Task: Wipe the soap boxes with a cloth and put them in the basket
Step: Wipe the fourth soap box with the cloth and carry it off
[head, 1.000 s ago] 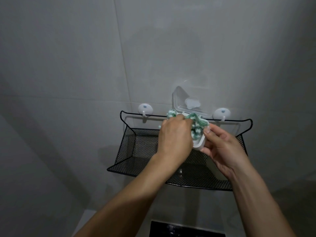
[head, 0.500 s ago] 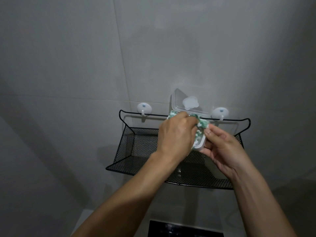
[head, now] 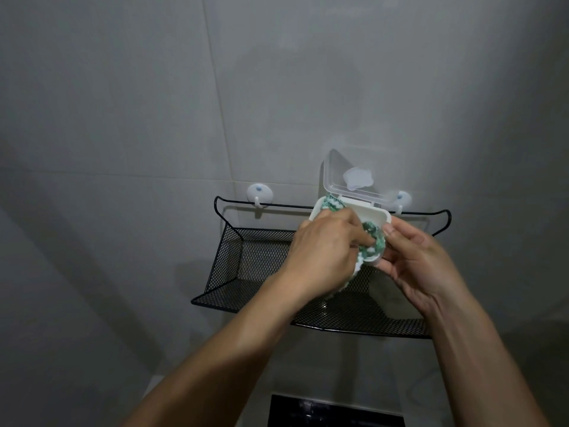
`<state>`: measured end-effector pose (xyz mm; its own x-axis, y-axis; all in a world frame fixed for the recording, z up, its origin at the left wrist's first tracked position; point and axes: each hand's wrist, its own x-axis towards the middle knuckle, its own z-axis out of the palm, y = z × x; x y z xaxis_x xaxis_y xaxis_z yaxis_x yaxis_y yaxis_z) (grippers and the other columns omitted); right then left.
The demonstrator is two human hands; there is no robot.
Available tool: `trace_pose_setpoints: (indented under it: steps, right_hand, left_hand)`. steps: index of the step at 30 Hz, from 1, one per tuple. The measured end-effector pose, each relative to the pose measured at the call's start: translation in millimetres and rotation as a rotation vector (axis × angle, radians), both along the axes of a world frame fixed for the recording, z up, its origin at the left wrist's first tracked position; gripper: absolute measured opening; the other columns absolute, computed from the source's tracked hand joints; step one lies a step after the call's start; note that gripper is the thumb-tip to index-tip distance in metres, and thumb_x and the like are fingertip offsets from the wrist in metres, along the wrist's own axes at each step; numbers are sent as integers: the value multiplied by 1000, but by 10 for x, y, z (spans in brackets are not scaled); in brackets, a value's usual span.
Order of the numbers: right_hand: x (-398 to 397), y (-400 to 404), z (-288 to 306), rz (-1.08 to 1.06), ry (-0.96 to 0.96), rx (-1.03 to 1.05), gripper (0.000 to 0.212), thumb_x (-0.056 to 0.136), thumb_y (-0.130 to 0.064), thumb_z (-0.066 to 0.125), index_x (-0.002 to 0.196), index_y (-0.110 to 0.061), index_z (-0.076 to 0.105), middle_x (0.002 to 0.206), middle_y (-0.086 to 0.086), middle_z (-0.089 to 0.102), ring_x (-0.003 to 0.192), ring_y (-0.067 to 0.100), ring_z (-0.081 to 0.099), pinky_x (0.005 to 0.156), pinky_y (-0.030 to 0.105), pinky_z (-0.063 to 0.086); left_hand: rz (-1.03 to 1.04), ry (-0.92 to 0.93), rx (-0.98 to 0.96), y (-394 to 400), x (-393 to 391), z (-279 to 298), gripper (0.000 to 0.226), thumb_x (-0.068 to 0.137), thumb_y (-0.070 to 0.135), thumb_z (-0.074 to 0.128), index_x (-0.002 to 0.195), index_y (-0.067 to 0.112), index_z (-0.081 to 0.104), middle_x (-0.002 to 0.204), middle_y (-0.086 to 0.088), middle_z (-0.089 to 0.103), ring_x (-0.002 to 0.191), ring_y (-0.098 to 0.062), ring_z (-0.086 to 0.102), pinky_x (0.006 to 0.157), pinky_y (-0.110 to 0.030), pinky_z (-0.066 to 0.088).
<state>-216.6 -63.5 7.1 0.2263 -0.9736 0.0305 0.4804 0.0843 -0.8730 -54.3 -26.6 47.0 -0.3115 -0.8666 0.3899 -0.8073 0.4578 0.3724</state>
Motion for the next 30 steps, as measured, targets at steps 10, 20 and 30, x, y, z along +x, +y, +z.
trace_pose_setpoints:
  steps: [10,20,30]
  right_hand:
    - [-8,29,-25,-103,78,32,23,95,0,53,115,6,63,98,23,74,85,29,75,65,38,62]
    - [44,39,-2,-127,93,-2,24,95,0,53,117,7,62,98,24,71,76,25,72,62,34,62]
    - [-49,72,-88,-117,146,98,14,93,3,53,98,1,66,83,19,75,73,27,75,65,41,63]
  left_hand:
    - [-24,-295,-60,-61,375,-39,29,97,25,56,123,25,69,122,0,59,110,-20,46,90,-34,39]
    - [-181,-143,-93,75,179,-119,32,90,7,60,118,15,71,124,-5,62,104,-30,51,94,-41,41]
    - [-120,-261,-52,-34,473,-140,25,92,7,63,113,14,74,110,-5,63,102,-21,53,84,-39,46]
